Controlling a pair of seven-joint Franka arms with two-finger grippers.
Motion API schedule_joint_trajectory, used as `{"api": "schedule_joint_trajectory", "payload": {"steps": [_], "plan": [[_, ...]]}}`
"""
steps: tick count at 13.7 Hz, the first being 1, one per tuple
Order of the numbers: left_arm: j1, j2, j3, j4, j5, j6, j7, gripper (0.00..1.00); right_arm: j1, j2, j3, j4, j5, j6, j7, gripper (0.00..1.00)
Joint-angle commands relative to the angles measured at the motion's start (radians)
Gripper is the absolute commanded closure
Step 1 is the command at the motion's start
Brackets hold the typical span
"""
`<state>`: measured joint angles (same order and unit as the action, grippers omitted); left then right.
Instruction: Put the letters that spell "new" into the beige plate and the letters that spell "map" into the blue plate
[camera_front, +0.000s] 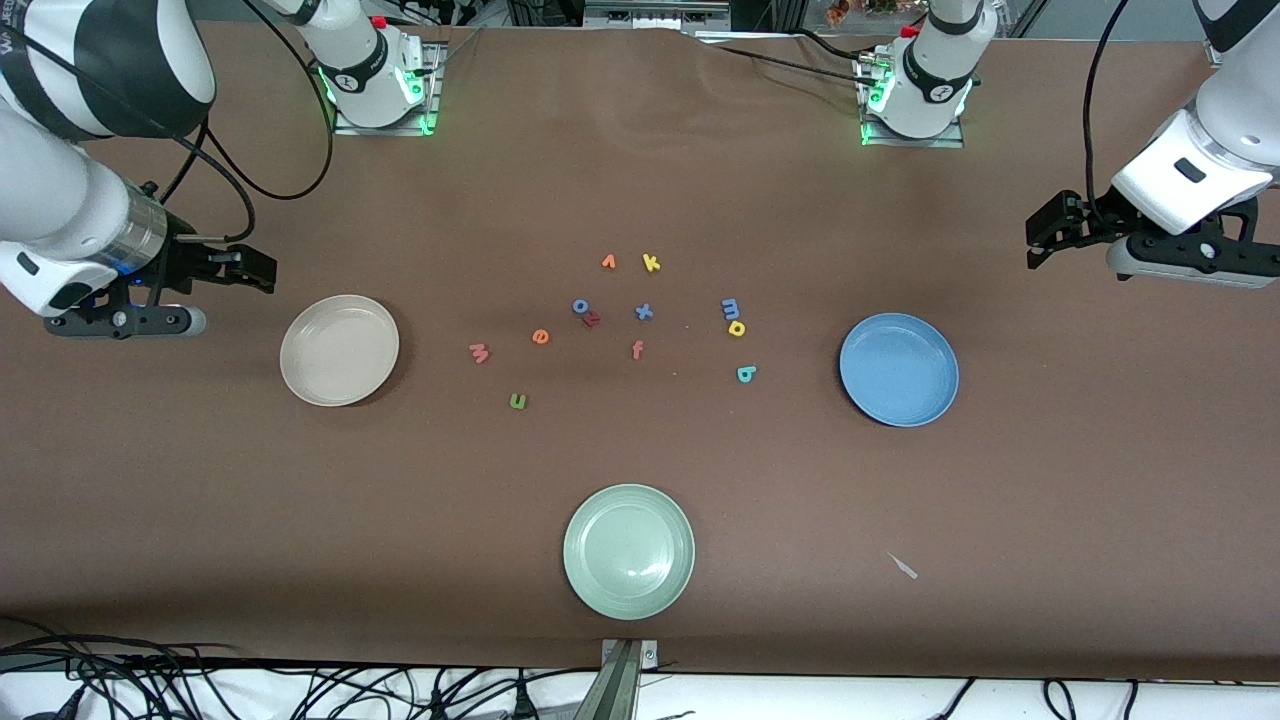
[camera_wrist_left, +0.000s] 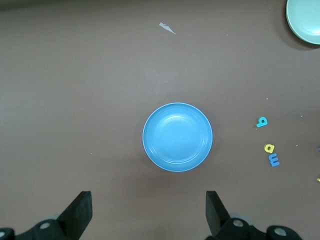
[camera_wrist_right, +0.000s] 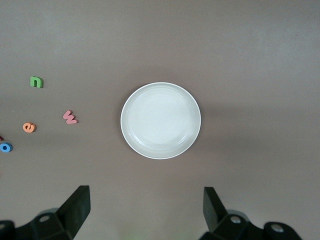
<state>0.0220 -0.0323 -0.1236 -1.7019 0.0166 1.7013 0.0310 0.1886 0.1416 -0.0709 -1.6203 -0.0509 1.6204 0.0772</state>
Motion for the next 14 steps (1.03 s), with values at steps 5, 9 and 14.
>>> {"api": "schedule_joint_trajectory", "payload": {"steps": [5, 9, 14], "plan": [[0.009, 0.011, -0.005, 0.028, -0.026, -0.019, 0.026, 0.0, 0.026, 0.022, 0.002, 0.003, 0.005, -0.008, -0.008, 0.0], [0.009, 0.011, -0.005, 0.028, -0.026, -0.019, 0.026, 0.0, 0.093, 0.076, 0.002, 0.01, 0.011, 0.009, -0.007, 0.0], [0.009, 0.011, -0.005, 0.028, -0.026, -0.019, 0.026, 0.0, 0.175, 0.174, 0.003, -0.004, 0.054, 0.154, 0.006, 0.0]]}}
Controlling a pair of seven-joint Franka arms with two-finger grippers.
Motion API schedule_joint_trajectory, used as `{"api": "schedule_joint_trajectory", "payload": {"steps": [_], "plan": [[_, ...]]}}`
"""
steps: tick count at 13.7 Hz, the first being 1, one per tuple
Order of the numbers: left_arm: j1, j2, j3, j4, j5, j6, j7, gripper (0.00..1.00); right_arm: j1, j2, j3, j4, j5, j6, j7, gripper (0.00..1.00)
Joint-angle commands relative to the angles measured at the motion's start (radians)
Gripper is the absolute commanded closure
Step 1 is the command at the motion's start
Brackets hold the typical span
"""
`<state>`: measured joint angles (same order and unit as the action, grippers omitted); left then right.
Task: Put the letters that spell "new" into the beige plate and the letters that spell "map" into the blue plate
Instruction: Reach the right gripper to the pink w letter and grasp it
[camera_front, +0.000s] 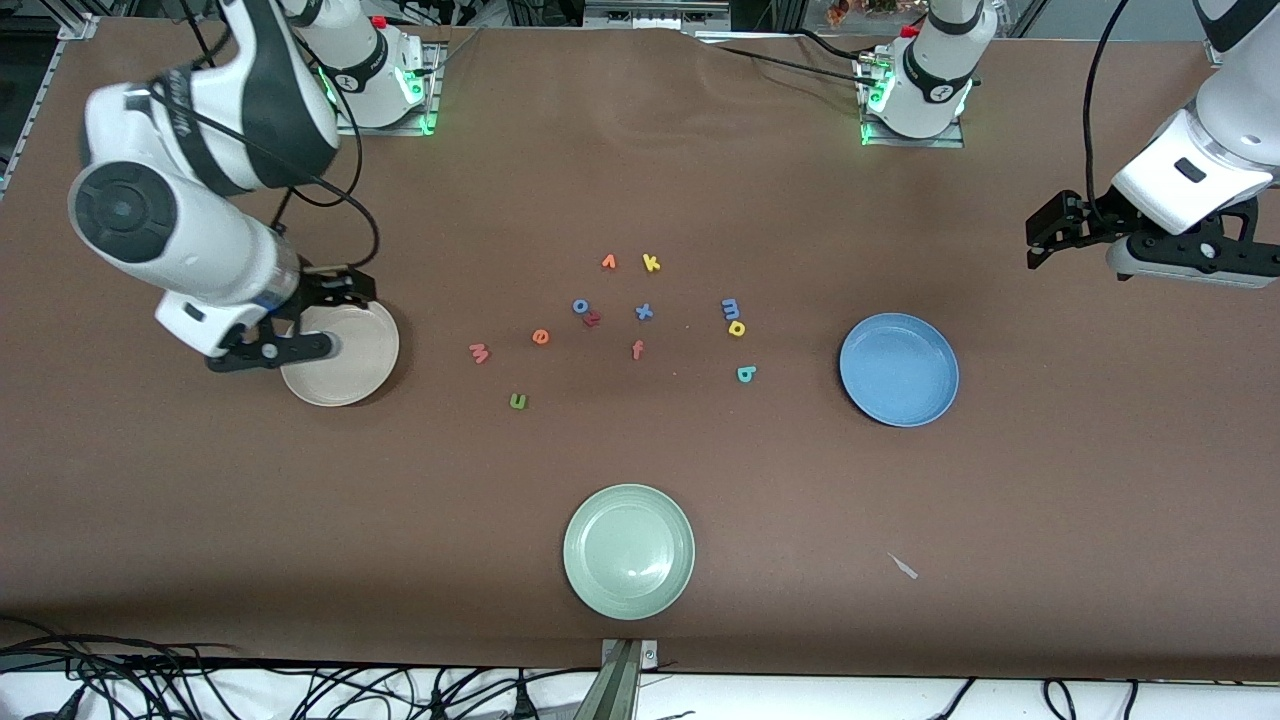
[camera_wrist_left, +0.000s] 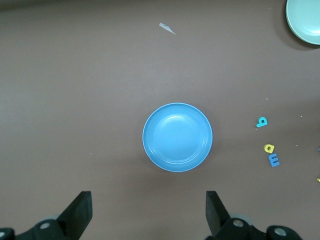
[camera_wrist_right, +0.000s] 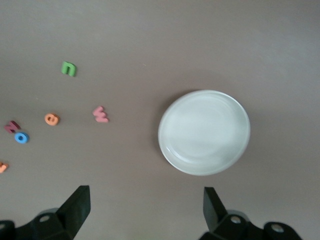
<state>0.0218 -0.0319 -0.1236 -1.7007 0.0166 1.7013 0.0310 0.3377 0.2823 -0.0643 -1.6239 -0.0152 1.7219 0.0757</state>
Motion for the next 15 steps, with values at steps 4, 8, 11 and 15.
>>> {"api": "schedule_joint_trajectory", "payload": {"steps": [4, 8, 11, 15], "plan": [[0.009, 0.01, -0.005, 0.027, -0.026, -0.019, 0.026, 0.0, 0.07, 0.058, 0.018, -0.106, 0.017, 0.226, 0.007, 0.0], [0.009, 0.01, -0.005, 0.027, -0.026, -0.02, 0.027, 0.0, 0.072, 0.046, 0.052, -0.269, 0.006, 0.442, -0.004, 0.0], [0.009, 0.01, -0.005, 0.027, -0.026, -0.02, 0.026, 0.0, 0.075, 0.075, 0.067, -0.359, 0.001, 0.594, -0.01, 0.0], [0.009, 0.01, -0.005, 0.027, -0.026, -0.02, 0.024, 0.0, 0.076, 0.15, 0.078, -0.43, 0.001, 0.776, -0.178, 0.0]]}}
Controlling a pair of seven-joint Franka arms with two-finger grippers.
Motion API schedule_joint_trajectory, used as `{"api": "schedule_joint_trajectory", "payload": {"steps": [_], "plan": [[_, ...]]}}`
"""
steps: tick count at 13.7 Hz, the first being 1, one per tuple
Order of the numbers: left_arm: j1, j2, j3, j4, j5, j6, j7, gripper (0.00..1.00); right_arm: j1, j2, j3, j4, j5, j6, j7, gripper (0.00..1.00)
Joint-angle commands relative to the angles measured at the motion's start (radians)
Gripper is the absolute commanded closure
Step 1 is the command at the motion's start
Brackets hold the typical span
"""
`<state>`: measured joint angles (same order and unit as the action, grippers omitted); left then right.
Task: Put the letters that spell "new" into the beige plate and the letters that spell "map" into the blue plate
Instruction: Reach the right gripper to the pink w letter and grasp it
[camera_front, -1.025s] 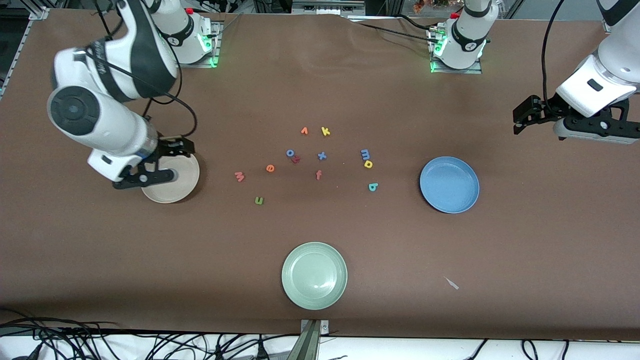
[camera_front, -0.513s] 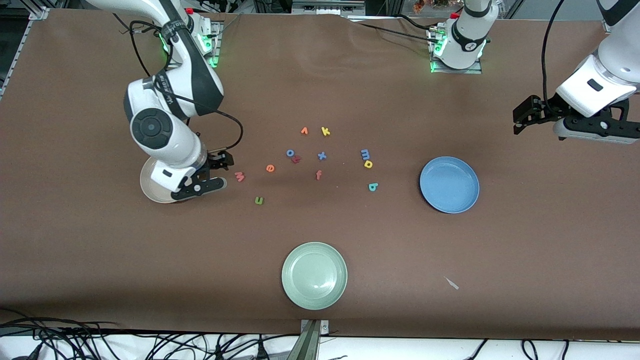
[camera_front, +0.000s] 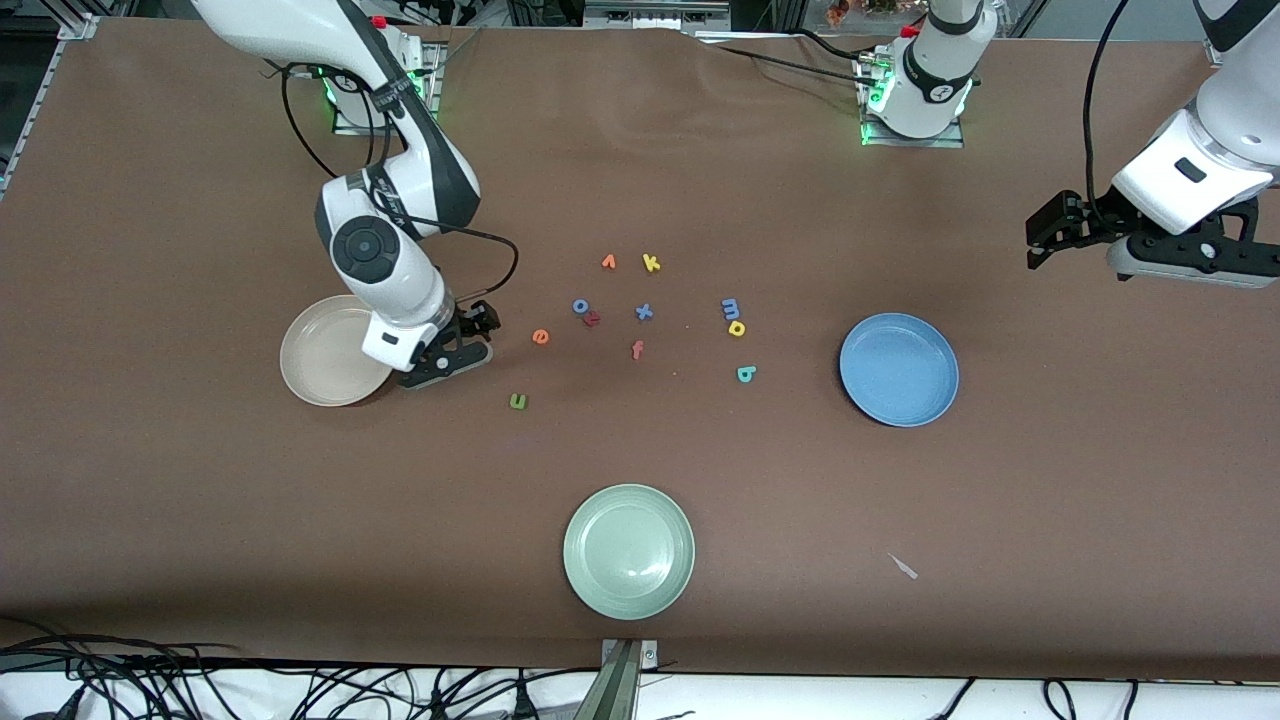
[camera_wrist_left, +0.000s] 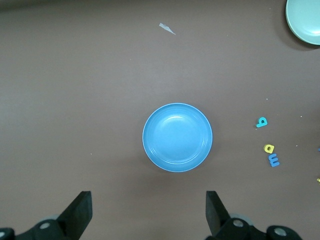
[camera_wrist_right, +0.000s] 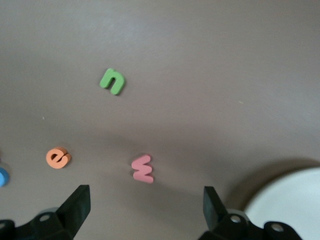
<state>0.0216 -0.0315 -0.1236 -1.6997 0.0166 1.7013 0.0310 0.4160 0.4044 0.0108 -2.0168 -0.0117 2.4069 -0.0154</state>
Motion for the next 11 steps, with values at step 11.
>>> {"api": "schedule_joint_trajectory", "payload": {"steps": [11], "plan": [[0.008, 0.009, -0.007, 0.026, -0.026, -0.02, 0.024, 0.0, 0.007, 0.082, 0.008, -0.092, -0.001, 0.163, -0.201, 0.16]]}}
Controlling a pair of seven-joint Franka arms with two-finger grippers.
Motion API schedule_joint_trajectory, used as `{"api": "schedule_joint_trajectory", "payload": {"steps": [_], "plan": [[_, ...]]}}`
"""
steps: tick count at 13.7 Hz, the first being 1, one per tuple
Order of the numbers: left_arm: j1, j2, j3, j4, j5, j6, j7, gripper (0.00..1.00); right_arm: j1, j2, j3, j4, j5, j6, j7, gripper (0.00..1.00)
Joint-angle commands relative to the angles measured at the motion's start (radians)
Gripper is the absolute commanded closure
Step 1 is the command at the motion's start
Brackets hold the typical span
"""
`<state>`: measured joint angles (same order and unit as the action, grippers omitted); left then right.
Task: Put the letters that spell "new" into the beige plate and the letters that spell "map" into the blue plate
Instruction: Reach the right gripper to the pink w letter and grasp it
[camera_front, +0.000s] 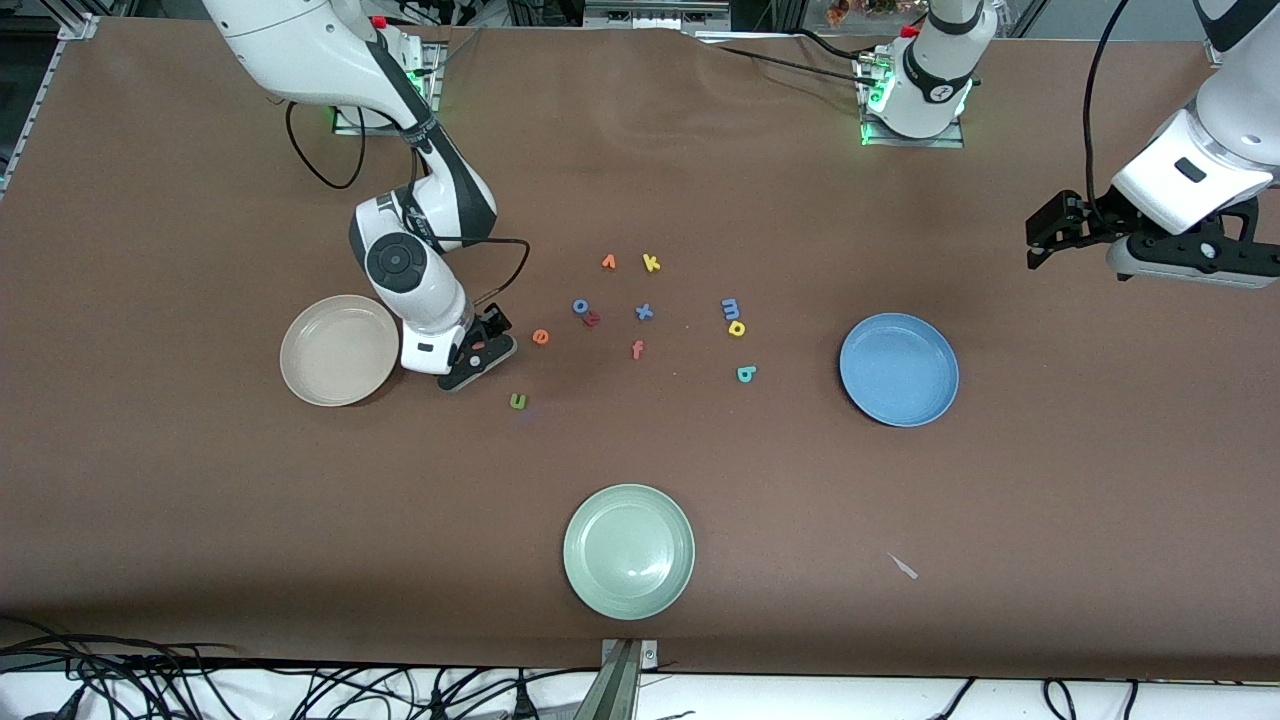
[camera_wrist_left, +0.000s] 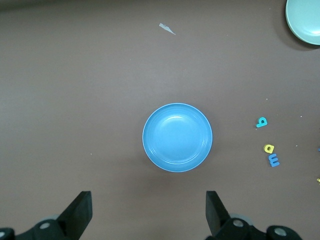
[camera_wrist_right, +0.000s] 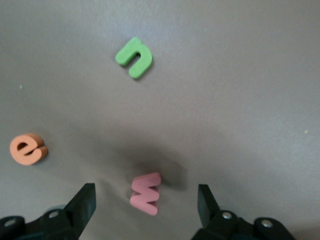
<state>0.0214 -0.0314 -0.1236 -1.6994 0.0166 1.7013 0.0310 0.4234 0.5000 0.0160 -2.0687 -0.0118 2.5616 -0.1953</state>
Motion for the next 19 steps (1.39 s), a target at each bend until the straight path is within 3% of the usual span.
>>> {"api": "schedule_joint_trajectory", "payload": {"steps": [1, 4, 6, 10, 12, 16, 19], "plan": [[0.008, 0.01, -0.007, 0.026, -0.026, -0.02, 0.024, 0.0, 0.0, -0.014, 0.002, -0.045, -0.001, 0.009, -0.021, 0.19], [0.0, 0.01, -0.008, 0.023, -0.026, -0.025, 0.017, 0.0, 0.0, -0.015, 0.002, -0.047, -0.001, 0.005, -0.018, 0.25], [-0.008, 0.028, -0.01, 0.02, -0.027, -0.043, 0.017, 0.0, 0.0, -0.015, 0.002, -0.045, -0.001, 0.005, -0.018, 0.39], [-0.012, 0.116, -0.088, 0.017, -0.032, -0.042, 0.02, 0.0, 0.0, -0.011, 0.002, -0.041, 0.001, 0.008, -0.015, 0.63], [-0.011, 0.178, -0.11, 0.023, -0.032, -0.002, 0.015, 0.0, 0.0, -0.009, 0.002, -0.037, 0.003, 0.008, -0.007, 0.81], [-0.012, 0.27, -0.111, 0.021, -0.067, 0.119, 0.015, 0.0, 0.0, -0.018, 0.005, -0.018, 0.013, -0.003, -0.007, 0.98], [-0.034, 0.317, -0.113, 0.021, -0.067, 0.169, 0.014, 0.0, -0.015, -0.057, -0.011, 0.085, 0.059, -0.227, -0.009, 1.0]]}}
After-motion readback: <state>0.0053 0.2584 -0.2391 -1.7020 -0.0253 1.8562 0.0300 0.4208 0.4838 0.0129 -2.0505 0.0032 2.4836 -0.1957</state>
